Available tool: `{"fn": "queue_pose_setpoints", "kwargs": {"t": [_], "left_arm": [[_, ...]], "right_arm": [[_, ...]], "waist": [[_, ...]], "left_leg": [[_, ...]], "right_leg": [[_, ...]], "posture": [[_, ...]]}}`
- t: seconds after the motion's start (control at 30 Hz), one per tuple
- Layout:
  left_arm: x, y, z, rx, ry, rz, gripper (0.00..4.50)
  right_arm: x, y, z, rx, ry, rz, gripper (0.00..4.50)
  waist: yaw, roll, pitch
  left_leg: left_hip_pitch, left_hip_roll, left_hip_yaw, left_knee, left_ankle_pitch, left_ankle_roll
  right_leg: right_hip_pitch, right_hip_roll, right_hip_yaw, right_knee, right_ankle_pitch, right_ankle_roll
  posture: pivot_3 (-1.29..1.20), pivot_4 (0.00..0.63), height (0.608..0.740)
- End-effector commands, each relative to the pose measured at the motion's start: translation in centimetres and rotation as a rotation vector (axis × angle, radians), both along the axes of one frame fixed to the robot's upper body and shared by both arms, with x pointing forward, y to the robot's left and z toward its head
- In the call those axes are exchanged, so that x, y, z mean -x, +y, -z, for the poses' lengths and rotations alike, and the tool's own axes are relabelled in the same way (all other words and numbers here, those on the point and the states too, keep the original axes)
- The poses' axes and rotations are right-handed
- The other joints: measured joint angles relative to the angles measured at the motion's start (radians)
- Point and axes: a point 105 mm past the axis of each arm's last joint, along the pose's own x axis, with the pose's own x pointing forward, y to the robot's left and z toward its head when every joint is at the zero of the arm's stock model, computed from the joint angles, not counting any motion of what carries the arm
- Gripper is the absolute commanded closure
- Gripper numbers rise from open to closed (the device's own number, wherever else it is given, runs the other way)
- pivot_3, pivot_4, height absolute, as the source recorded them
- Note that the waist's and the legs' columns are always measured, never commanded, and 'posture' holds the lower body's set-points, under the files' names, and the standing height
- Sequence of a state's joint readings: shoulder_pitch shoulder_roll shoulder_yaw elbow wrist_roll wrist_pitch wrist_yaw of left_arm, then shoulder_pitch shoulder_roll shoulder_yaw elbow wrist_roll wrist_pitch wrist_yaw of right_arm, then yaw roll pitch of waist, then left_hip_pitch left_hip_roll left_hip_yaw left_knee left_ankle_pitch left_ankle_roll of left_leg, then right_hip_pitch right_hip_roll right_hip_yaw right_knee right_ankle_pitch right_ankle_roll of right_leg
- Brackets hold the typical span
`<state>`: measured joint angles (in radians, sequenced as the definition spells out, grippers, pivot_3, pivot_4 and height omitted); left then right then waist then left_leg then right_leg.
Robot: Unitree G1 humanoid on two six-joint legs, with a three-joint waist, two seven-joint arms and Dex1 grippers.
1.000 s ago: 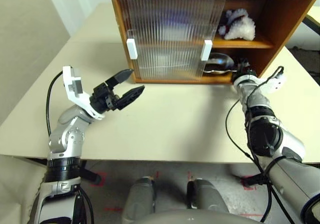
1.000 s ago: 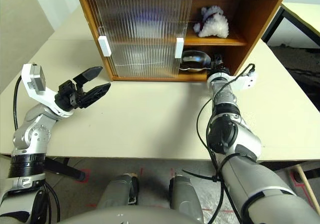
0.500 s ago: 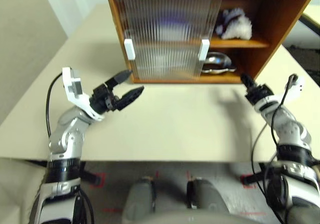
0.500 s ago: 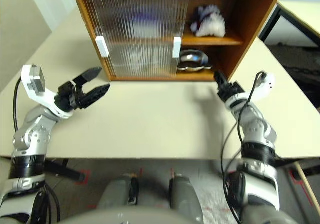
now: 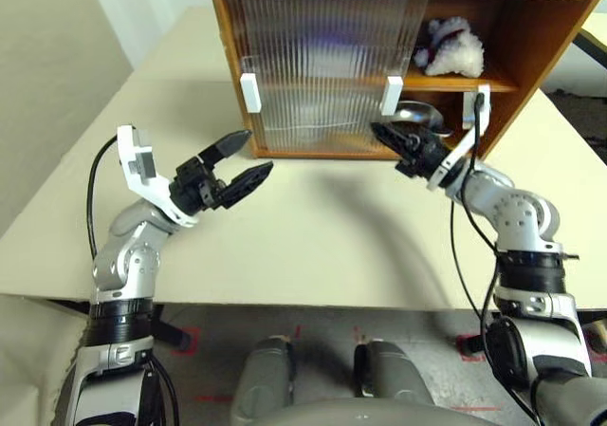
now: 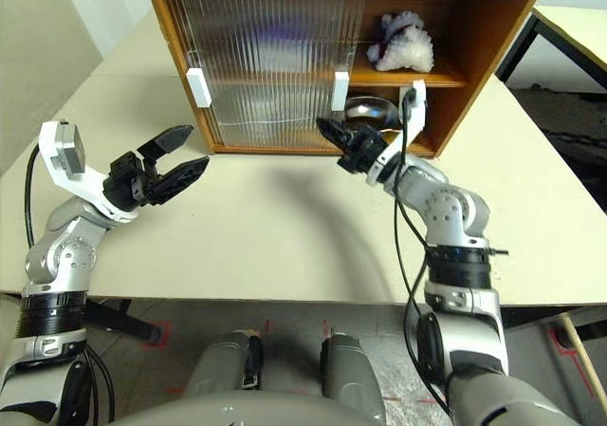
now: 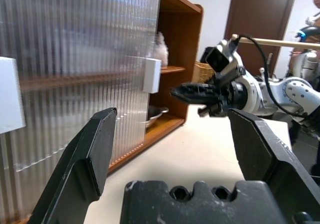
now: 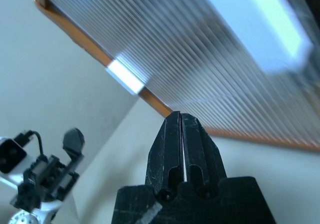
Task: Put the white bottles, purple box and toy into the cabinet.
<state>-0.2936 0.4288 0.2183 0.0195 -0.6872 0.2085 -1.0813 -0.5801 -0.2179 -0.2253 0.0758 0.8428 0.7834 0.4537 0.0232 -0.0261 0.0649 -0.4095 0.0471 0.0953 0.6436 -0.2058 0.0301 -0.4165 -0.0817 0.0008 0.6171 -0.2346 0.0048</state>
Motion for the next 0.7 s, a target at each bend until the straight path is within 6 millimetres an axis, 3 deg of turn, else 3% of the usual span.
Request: {"fn": "queue_pose_setpoints", "kwargs": {"t": [0.03, 0.1, 0.23, 0.43, 0.7], "left_arm": [[-0.2, 0.2, 0.2, -0.009, 0.005, -0.006, 0.0], [-0.2, 0.2, 0.3, -0.011, 0.006, -0.007, 0.0], [-0.2, 0.1, 0.3, -0.008, 0.007, -0.008, 0.0], [-0.1, 0.1, 0.3, -0.01, 0.009, -0.01, 0.0], [-0.3, 0.1, 0.2, -0.012, 0.008, -0.001, 0.0]], "right_arm": [[-1.1, 1.2, -1.0, -0.02, -0.018, 0.021, 4.45], [-1.4, 1.8, -1.4, -0.027, -0.025, 0.02, 4.45], [-2.7, 2.1, -2.5, -0.026, -0.062, 0.086, 4.45], [-4.2, 0.4, -3.3, 0.035, -0.127, 0.225, 4.45], [-4.3, -2.1, -2.4, 0.107, -0.113, 0.336, 4.45]], "waist": [[-0.001, 0.0, 0.0], [-0.001, -0.001, 0.0], [-0.002, -0.001, 0.0], [-0.003, -0.001, -0.001], [-0.005, -0.001, -0.001]], "left_leg": [[-0.002, 0.0, 0.0, 0.0, 0.0, 0.0], [-0.006, 0.0, 0.0, 0.001, 0.0, 0.0], [-0.013, 0.0, 0.001, 0.003, 0.001, 0.001], [-0.013, -0.001, 0.002, 0.003, 0.001, 0.001], [-0.013, 0.0, 0.002, 0.003, 0.001, 0.001]], "right_leg": [[-0.002, 0.0, 0.0, 0.0, 0.0, 0.0], [-0.007, 0.0, 0.0, 0.002, 0.007, 0.01], [-0.011, 0.002, 0.0, 0.002, 0.009, 0.008], [-0.011, 0.002, -0.001, 0.002, 0.01, 0.008], [-0.011, 0.002, -0.001, 0.003, 0.01, 0.008]], "posture": [[0.15, 0.003, 0.74], [0.15, 0.005, 0.74], [0.15, 0.005, 0.74], [0.16, 0.006, 0.74], [0.14, 0.004, 0.74]]}}
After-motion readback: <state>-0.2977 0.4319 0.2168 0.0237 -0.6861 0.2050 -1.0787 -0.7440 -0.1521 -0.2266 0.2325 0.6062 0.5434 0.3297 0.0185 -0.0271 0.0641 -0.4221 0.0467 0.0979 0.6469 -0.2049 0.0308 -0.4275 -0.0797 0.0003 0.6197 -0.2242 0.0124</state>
